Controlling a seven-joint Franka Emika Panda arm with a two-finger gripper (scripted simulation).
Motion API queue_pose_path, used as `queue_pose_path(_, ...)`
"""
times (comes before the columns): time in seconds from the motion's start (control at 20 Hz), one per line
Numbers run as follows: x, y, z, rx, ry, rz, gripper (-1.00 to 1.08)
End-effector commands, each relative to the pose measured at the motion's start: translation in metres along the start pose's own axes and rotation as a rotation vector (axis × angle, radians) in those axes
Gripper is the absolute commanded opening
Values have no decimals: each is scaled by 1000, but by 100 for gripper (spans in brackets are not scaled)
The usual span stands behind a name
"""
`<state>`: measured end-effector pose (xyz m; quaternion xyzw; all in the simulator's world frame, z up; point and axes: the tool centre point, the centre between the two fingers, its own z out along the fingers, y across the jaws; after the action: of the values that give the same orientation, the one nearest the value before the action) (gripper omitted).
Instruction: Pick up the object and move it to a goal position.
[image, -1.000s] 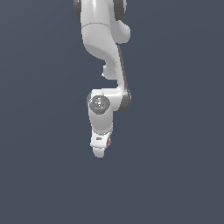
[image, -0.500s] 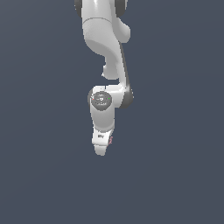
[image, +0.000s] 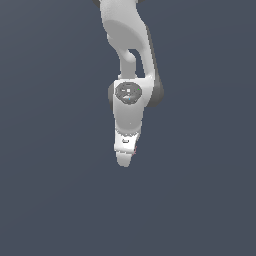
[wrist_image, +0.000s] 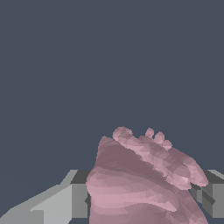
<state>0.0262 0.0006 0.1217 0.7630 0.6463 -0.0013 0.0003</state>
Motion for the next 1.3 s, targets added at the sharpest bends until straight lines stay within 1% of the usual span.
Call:
queue_pose_path(0.0,12,-9,-24,-1,-1,-1,-100)
queue_pose_path(0.85,101,-75,-203,-1,0,-3,-100)
queue_pose_path(1.05,118,-85,-236,-1,1,-2,-100)
queue_pose_path(1.25,128,-92,-258,-1,2,-1,-100)
